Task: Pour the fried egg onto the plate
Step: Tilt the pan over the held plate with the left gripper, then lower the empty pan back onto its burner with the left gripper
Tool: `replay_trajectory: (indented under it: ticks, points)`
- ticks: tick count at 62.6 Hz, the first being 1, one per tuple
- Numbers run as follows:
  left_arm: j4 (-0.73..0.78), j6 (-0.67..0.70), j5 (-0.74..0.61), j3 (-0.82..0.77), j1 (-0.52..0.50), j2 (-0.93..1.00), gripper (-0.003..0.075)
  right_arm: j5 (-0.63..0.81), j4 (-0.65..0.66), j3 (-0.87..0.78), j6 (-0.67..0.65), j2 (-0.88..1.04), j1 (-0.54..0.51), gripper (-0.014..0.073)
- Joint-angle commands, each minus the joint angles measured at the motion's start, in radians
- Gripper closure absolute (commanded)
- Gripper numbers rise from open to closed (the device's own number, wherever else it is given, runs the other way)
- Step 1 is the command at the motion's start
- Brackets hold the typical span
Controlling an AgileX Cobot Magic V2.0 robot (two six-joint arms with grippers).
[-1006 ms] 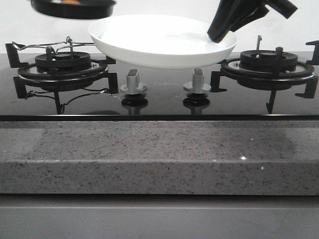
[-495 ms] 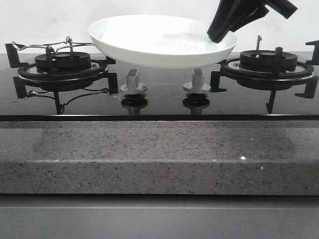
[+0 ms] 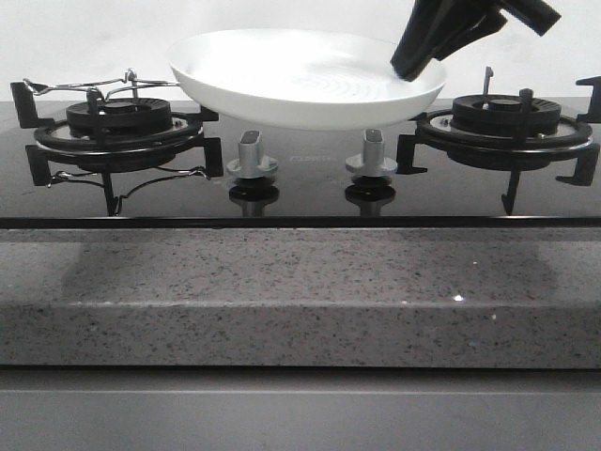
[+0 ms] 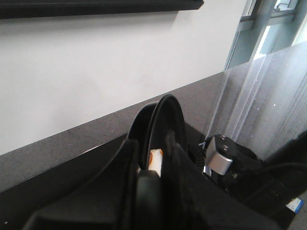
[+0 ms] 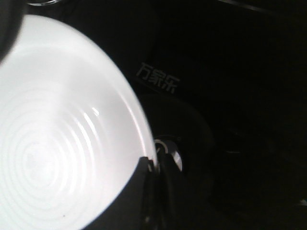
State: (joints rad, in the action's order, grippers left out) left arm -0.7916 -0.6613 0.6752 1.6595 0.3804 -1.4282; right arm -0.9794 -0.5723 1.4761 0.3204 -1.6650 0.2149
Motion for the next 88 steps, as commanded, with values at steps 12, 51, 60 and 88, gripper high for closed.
replay_trajectory:
  ticks: [12, 51, 60, 88]
  points:
    - [0.401, 0.206, -0.054, 0.037, 0.152, 0.049, 0.0741, 0.033, -0.044, 0.025, 0.008, 0.049, -0.001, 0.07]
    - [1.04, 0.553, -0.018, 0.037, 0.411, 0.084, 0.0741, 0.033, -0.044, 0.025, 0.008, 0.049, -0.001, 0.07]
    - [1.085, 0.599, -0.002, 0.037, 0.442, 0.096, 0.0741, 0.033, -0.044, 0.025, 0.008, 0.049, -0.001, 0.07]
    - [0.682, 0.758, -0.097, 0.037, 0.082, 0.098, 0.074, 0.033, -0.045, 0.025, 0.008, 0.049, -0.001, 0.07]
